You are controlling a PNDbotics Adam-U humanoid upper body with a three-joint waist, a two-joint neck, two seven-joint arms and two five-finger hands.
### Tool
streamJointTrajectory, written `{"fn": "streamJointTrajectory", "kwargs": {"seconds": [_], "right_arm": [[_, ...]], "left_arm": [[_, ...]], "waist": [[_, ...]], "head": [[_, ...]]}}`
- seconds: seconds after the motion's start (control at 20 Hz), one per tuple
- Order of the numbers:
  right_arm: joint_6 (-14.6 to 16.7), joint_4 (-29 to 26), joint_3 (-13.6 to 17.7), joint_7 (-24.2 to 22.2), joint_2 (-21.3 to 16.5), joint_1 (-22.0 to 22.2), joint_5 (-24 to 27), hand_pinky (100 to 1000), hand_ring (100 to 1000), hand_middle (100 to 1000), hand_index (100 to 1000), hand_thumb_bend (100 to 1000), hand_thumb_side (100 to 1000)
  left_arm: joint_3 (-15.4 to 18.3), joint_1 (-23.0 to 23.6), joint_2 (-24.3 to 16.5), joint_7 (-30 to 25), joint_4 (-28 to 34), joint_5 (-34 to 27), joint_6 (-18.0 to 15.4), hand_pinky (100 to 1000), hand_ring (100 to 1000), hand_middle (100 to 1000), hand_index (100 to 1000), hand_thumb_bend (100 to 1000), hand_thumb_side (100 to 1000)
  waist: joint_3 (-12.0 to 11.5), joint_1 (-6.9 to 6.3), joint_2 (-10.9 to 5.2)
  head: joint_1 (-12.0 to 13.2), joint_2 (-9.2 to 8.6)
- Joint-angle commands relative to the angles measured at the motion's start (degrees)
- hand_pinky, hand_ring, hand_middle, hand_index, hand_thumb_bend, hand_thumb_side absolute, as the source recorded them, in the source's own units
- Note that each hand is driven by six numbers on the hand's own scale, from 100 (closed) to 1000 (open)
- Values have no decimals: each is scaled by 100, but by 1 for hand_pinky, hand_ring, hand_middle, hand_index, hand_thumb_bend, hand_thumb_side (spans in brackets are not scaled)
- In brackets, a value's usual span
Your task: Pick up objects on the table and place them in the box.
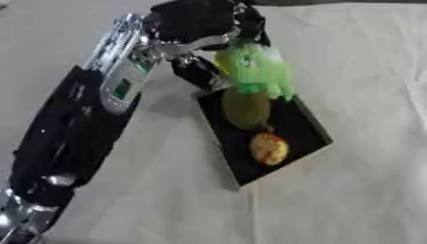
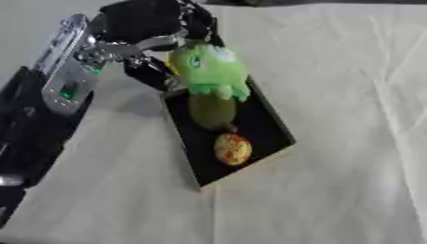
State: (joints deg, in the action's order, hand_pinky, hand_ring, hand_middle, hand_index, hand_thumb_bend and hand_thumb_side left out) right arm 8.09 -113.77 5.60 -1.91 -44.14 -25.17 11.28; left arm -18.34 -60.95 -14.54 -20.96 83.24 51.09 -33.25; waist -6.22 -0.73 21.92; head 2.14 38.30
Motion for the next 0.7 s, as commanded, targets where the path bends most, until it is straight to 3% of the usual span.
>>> {"fn": "streamJointTrajectory", "kwargs": {"seconds": [0.05,0.25,0.7], "right_arm": [[-38,-82,63,-5,-112,-31,53,909,897,610,746,100,470],[-49,-82,59,-23,-100,-26,63,909,897,610,746,100,470],[-63,-82,50,-62,-72,-11,64,910,899,610,746,100,470]], "left_arm": [[-92,-136,35,112,111,93,-61,680,607,559,729,217,143],[-163,-132,202,-186,-132,69,-179,682,607,559,727,106,178],[-29,-49,511,-694,-761,170,-177,685,603,556,722,100,222]], "waist": [[-9,-7,-169],[4,-12,-189],[53,1,-167]], "head": [[-16,34],[-9,36],[-4,35]]}}
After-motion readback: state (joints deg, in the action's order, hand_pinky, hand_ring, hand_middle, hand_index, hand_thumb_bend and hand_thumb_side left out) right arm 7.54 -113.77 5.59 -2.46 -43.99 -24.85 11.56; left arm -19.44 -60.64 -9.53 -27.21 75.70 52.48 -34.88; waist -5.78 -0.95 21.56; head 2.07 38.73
